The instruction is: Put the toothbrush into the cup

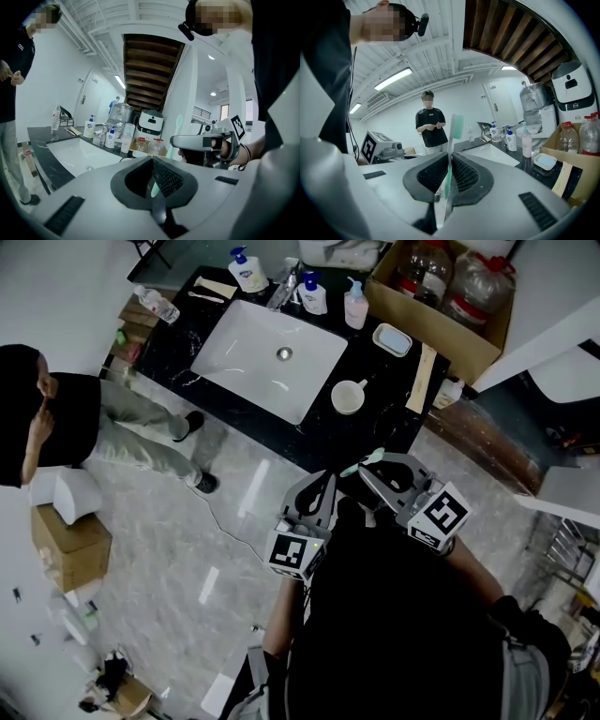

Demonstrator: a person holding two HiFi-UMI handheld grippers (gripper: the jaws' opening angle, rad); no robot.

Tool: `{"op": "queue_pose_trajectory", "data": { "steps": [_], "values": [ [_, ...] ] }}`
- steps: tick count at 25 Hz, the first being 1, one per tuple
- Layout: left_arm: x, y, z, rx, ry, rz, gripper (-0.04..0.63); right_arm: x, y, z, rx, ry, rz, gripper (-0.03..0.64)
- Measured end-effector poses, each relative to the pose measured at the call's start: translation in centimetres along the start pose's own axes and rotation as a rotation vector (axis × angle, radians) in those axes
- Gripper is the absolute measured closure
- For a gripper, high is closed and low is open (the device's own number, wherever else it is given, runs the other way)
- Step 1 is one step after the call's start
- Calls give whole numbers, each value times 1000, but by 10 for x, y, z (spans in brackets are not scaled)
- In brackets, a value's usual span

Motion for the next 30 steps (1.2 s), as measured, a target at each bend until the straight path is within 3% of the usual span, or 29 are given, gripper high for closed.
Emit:
{"op": "queue_pose_trajectory", "data": {
  "steps": [9,21,30],
  "values": [
    [15,29,7,-14,8,2,584,12,-20,10,8,-4,-35,578],
    [55,25,16,-24,33,48,584,11,-59,27,7,1,32,578],
    [83,23,-2,1,95,57,584,14,-92,29,38,-13,34,578]
  ]
}}
Point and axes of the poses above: the fingertips, and each gripper's own axes: x forward along the fingers, y to its left, z out of its top, the point moved 1 cm from there along -x, backward along the fingers, and after that the axes turned 3 degrees about x, right-handed, at the moved point
